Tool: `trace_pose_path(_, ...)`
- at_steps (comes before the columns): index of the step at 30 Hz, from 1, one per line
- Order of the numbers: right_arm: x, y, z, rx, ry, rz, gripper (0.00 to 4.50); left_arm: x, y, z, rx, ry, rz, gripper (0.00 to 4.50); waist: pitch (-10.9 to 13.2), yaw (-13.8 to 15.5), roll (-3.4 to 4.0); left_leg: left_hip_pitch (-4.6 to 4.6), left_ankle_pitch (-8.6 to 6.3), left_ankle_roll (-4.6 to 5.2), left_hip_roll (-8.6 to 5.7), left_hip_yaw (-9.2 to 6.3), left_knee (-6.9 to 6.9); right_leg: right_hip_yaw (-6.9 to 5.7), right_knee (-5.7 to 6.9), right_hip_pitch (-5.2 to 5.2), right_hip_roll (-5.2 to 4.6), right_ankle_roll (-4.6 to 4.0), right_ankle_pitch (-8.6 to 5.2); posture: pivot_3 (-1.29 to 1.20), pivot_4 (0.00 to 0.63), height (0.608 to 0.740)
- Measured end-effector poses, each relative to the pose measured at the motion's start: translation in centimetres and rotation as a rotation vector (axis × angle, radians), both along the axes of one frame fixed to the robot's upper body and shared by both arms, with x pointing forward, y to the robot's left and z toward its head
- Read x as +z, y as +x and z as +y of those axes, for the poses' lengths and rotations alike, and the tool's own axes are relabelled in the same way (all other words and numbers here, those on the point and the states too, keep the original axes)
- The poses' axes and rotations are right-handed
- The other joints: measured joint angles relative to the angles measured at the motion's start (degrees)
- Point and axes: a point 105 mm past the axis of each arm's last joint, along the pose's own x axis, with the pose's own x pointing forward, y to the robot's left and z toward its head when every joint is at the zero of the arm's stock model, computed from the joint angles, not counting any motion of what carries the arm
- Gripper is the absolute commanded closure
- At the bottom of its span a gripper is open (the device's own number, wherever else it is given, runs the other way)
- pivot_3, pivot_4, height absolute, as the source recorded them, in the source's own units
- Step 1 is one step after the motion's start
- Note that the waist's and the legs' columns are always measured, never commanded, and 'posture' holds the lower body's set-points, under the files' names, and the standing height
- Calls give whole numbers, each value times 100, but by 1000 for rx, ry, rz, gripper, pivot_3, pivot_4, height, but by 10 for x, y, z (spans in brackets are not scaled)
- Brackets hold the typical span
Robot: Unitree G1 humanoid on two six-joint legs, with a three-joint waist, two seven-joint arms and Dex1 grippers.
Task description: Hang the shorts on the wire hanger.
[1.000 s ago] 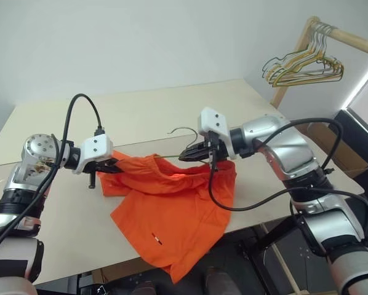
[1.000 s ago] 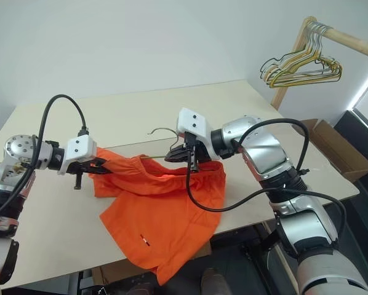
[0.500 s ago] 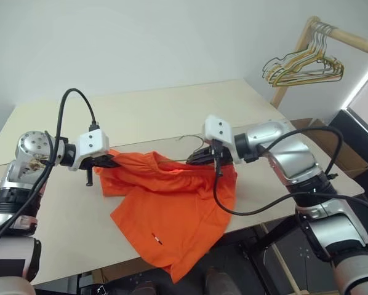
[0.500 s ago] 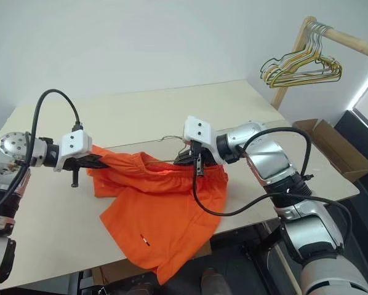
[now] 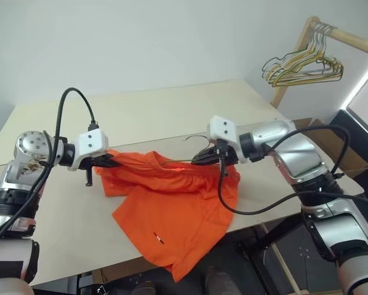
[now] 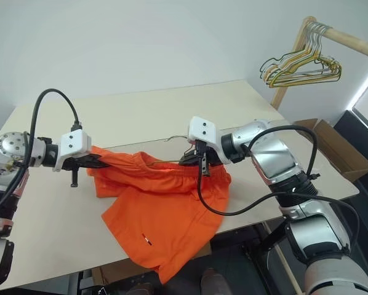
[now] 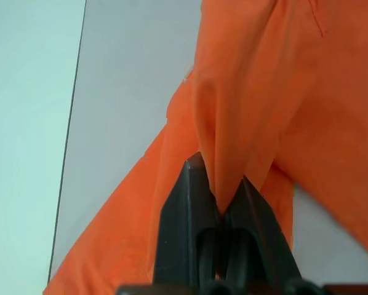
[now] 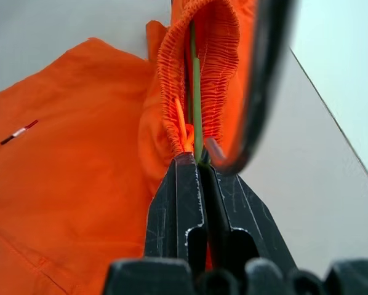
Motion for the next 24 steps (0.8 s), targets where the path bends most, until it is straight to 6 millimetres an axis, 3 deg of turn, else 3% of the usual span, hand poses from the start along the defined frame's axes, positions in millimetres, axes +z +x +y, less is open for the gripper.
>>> trace_pose_path(8, -1, -7, 3, -4, 12, 74, 4500, 4, 2, -1, 26, -24, -29, 4479, 0, 14, 0, -2, 0, -1, -2, -1, 0, -1, 0, 0, -2, 0, 0, -74, 0, 740)
trace_pose_path(12, -14, -4, 12, -51, 17, 64, 4500, 7, 4, -6, 22, -38, -36, 4479, -1, 8, -1, -2, 1, -1, -3, -3, 0, -1, 1, 0, -1, 0, 0, -74, 0, 740)
trace_pose_path(19, -27, 3, 7, -120, -15, 25, 4500, 8, 5, -6, 21, -39, -38, 4479, -1, 11, -1, -5, 3, -5, -6, -3, 0, -1, 1, -2, -4, 0, 0, -73, 0, 740)
trace_pose_path(24, -25, 4, 1, -110, -38, -30, 4500, 8, 4, -6, 21, -40, -37, 4479, -1, 14, -1, -5, 3, -5, -6, -3, 0, -1, -1, -1, -4, 0, 0, -75, 0, 740)
